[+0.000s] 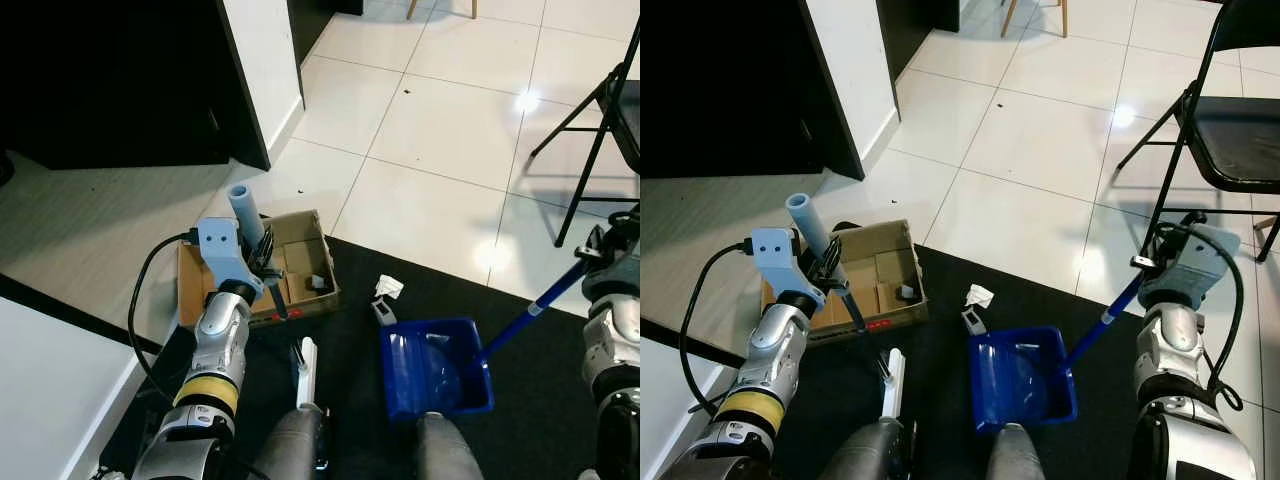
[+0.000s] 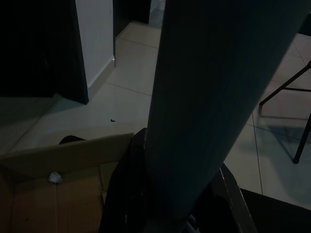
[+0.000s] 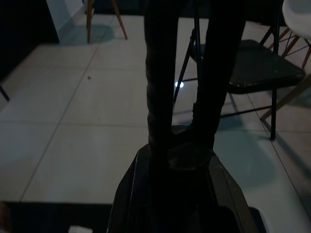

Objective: Sweep floor

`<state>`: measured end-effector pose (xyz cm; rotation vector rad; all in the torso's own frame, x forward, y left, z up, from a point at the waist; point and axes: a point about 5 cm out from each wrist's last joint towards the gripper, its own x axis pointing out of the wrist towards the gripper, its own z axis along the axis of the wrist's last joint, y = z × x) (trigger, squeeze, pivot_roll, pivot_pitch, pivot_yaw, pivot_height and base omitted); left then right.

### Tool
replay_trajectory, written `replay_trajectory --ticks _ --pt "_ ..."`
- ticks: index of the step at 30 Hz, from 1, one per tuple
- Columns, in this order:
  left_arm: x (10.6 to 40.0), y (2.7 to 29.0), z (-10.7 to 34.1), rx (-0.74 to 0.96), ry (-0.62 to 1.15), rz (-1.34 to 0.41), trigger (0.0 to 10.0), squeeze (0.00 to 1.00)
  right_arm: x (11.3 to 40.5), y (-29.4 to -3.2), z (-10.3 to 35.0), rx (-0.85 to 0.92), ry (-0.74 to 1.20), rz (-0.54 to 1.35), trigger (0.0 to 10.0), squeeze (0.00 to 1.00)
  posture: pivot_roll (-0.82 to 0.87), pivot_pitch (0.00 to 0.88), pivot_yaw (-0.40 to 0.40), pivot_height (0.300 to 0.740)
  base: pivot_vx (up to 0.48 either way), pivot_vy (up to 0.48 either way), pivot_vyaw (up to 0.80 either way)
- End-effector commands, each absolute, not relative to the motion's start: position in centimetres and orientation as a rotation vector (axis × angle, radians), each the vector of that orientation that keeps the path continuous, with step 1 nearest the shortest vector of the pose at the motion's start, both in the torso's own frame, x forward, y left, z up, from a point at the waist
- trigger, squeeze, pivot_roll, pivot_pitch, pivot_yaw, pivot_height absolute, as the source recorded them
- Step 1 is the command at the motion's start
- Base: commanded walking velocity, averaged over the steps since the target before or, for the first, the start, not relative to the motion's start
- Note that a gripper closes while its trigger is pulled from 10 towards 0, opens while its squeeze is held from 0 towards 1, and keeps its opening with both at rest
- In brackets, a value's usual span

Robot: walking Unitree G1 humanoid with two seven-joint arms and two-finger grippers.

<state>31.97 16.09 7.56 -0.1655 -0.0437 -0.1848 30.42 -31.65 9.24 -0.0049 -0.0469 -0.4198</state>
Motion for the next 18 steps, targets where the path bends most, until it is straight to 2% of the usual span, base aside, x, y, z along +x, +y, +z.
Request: replay_trajectory --ticks 1,6,10,12,18 --pt "31.2 14.8 6.1 -0.253 0.011 -0.203 10.0 0.00 30.1 -31.7 9.0 -0.008 -0.045 -0.426 10.0 0.00 0.00 0.227 0.041 0.740 0.000 0.000 0.00" --pt "31.2 14.8 6.1 -0.255 0.013 -0.202 10.0 0.00 29.9 -32.2 9.2 -0.018 -0.053 -0.433 10.0 0.00 -0.01 0.228 0.040 0.740 0.000 0.000 0.00" --pt "31.2 14.8 6.0 -0.253 0.016 -0.199 10.0 0.00 29.5 -33.7 10.0 -0.065 -0.062 -0.487 10.0 0.00 -0.01 0.224 0.039 0.740 0.000 0.000 0.00" --pt "31.2 14.9 5.9 -0.247 0.023 -0.192 10.0 0.00 28.6 -35.6 10.5 -0.108 -0.045 -0.591 10.0 0.00 -0.01 0.222 0.039 0.740 0.000 0.000 0.00" --pt "31.2 15.0 5.7 -0.239 0.033 -0.182 10.0 0.00 27.8 -36.7 10.4 -0.128 -0.024 -0.656 10.0 0.00 -0.01 0.223 0.040 0.740 0.000 0.000 0.00"
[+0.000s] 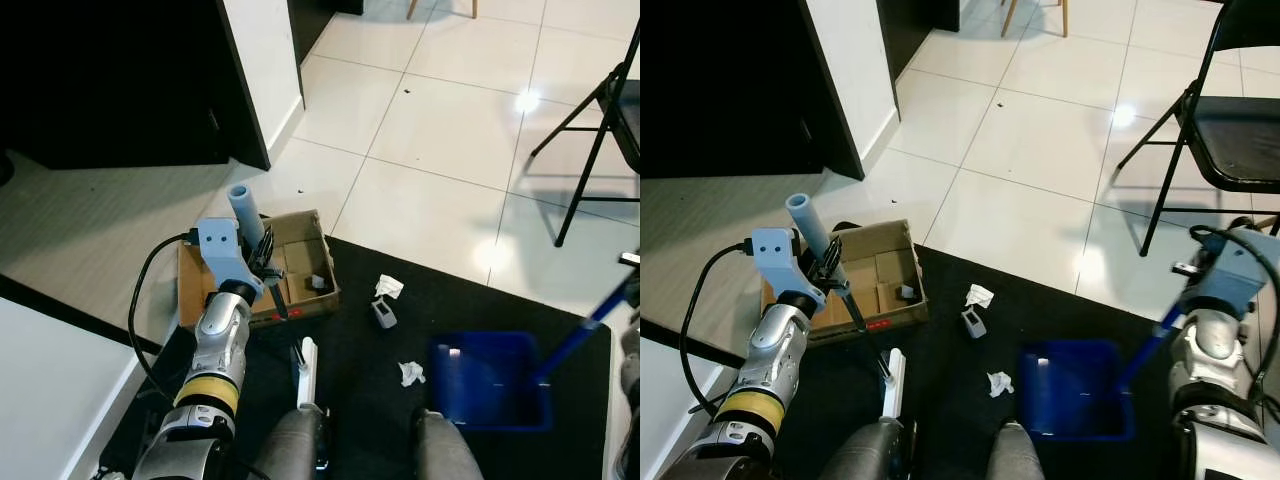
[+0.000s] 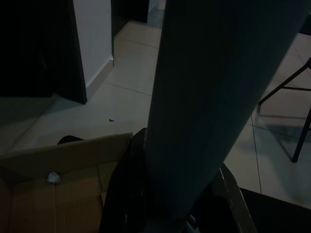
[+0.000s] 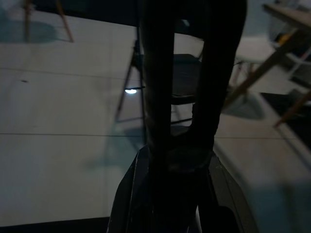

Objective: Sweep floor

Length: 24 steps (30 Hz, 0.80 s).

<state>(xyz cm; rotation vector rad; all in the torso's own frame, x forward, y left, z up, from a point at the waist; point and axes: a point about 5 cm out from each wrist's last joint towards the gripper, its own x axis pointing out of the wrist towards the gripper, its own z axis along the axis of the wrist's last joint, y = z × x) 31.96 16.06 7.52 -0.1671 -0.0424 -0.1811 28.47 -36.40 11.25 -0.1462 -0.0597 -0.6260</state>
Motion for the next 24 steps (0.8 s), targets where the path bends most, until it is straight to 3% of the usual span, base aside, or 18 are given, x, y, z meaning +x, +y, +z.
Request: replay_trajectory --ticks 1,24 --pt "31.2 15.1 5.7 -0.237 0.035 -0.181 10.0 0.00 27.7 -36.7 10.3 -0.125 -0.019 -0.662 10.0 0.00 -0.02 0.223 0.041 0.740 0.000 0.000 0.00" --pt "31.2 14.6 5.9 -0.245 0.028 -0.199 10.0 0.00 30.8 -31.5 9.1 -0.008 -0.008 -0.468 10.0 0.00 -0.01 0.237 0.044 0.740 0.000 0.000 0.00"
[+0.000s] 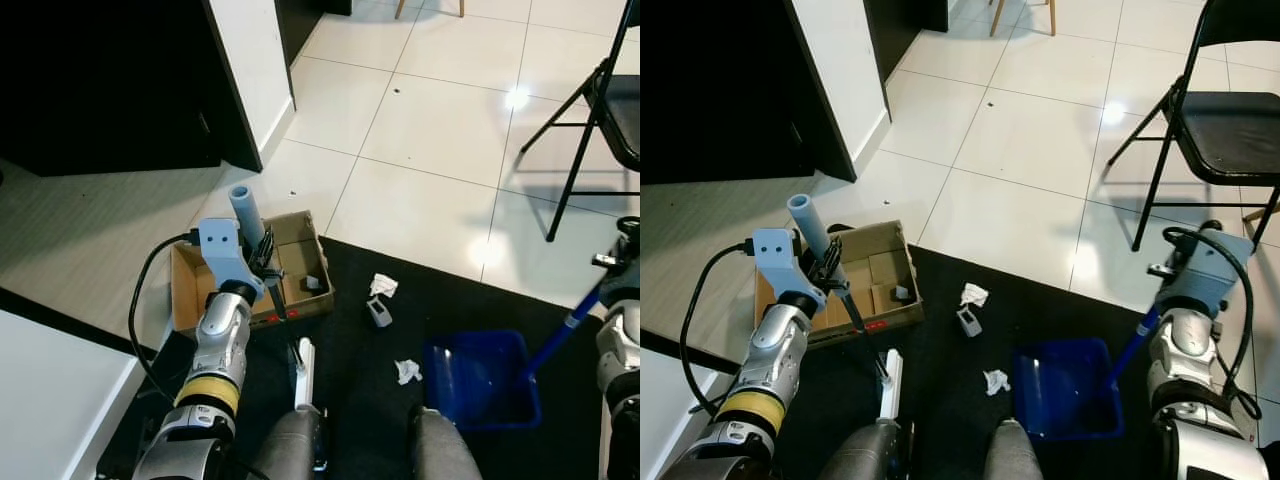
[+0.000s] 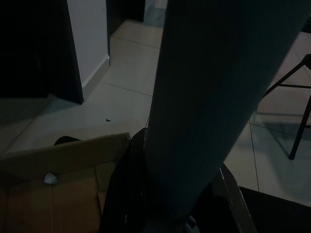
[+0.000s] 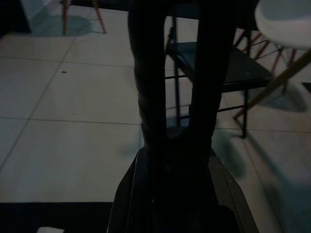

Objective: Sweep floor

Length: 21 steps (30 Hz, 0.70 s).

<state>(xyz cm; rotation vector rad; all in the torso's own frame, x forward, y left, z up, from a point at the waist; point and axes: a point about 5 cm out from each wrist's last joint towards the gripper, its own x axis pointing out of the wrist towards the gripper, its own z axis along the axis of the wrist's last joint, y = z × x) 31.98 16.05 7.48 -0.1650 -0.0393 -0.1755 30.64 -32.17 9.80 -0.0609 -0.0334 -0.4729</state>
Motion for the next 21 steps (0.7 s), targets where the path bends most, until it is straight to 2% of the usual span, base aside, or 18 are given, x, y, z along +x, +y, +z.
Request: replay_trajectory --ticks 1,8,15,21 --pt "31.2 14.6 5.9 -0.245 0.028 -0.199 10.0 0.00 30.8 -31.5 9.1 -0.008 -0.008 -0.468 10.0 0.00 -0.01 0.237 0.044 0.740 0.000 0.000 0.00" --pt "31.2 14.5 5.7 -0.243 0.034 -0.199 10.0 0.00 30.7 -30.4 7.8 -0.014 0.051 -0.432 10.0 0.00 -0.01 0.235 0.041 0.740 0.000 0.000 0.00" --pt "31.1 14.4 5.2 -0.216 0.075 -0.205 10.0 0.00 30.0 -30.8 6.8 -0.030 0.115 -0.465 10.0 0.00 0.00 0.237 0.041 0.740 0.000 0.000 0.00" --pt "31.1 14.3 4.3 -0.115 0.152 -0.194 10.0 0.00 29.6 -31.0 6.0 0.028 0.163 -0.513 10.0 0.00 0.00 0.240 0.042 0.740 0.000 0.000 0.00"
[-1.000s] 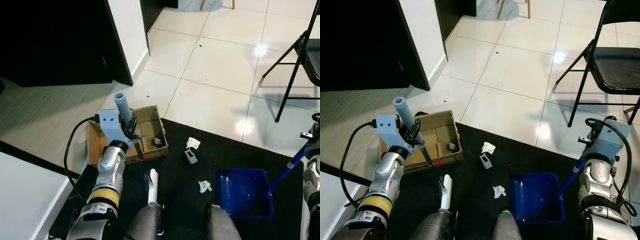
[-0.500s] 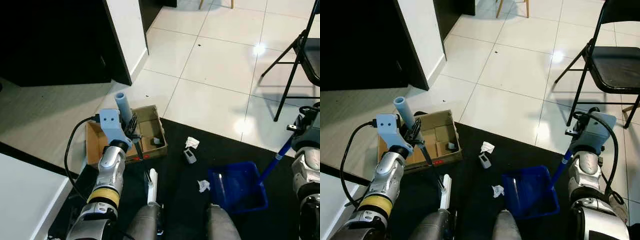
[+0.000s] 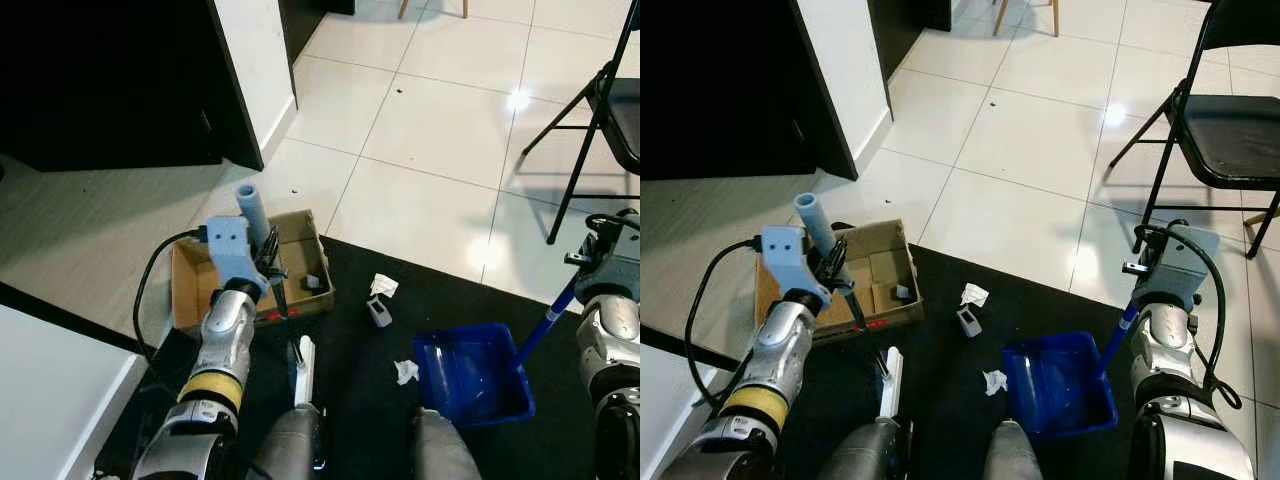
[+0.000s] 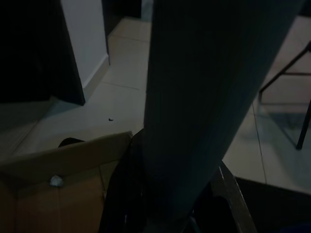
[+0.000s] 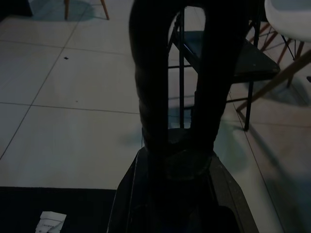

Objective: Sweep floor

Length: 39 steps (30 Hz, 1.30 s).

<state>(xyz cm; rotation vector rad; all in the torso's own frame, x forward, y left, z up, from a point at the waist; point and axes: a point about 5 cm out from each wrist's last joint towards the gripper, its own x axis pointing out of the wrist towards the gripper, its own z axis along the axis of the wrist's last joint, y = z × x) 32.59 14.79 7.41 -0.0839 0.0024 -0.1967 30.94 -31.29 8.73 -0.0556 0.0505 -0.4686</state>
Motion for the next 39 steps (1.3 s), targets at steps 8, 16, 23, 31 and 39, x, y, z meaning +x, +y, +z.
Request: replay_trajectory --ticks 8,16,23,31,39 --pt "30.7 13.2 2.7 -0.050 0.277 -0.264 10.0 0.00 29.6 -30.0 5.4 0.000 0.189 -0.483 10.0 0.00 0.00 0.231 0.035 0.740 0.000 0.000 0.00" --pt "29.7 9.2 1.8 -0.106 0.394 -0.452 10.0 0.00 29.8 -29.8 5.5 -0.007 0.184 -0.471 10.0 0.00 -0.01 0.231 0.032 0.740 0.000 0.000 0.00" --pt "27.9 3.9 1.8 -0.342 0.558 -0.721 10.0 0.00 30.1 -29.5 5.6 -0.006 0.185 -0.461 10.0 0.00 -0.01 0.230 0.030 0.740 0.000 0.000 0.00" --pt "30.0 2.8 5.7 -0.711 0.481 -0.627 10.0 0.00 30.2 -29.3 5.7 -0.004 0.179 -0.454 10.0 0.00 -0.01 0.230 0.029 0.740 0.000 0.000 0.00" --pt "33.2 6.1 8.6 -0.774 0.287 -0.380 10.0 0.00 30.5 -29.2 5.9 -0.003 0.169 -0.450 10.0 0.00 0.00 0.223 0.028 0.740 0.000 0.000 0.00"
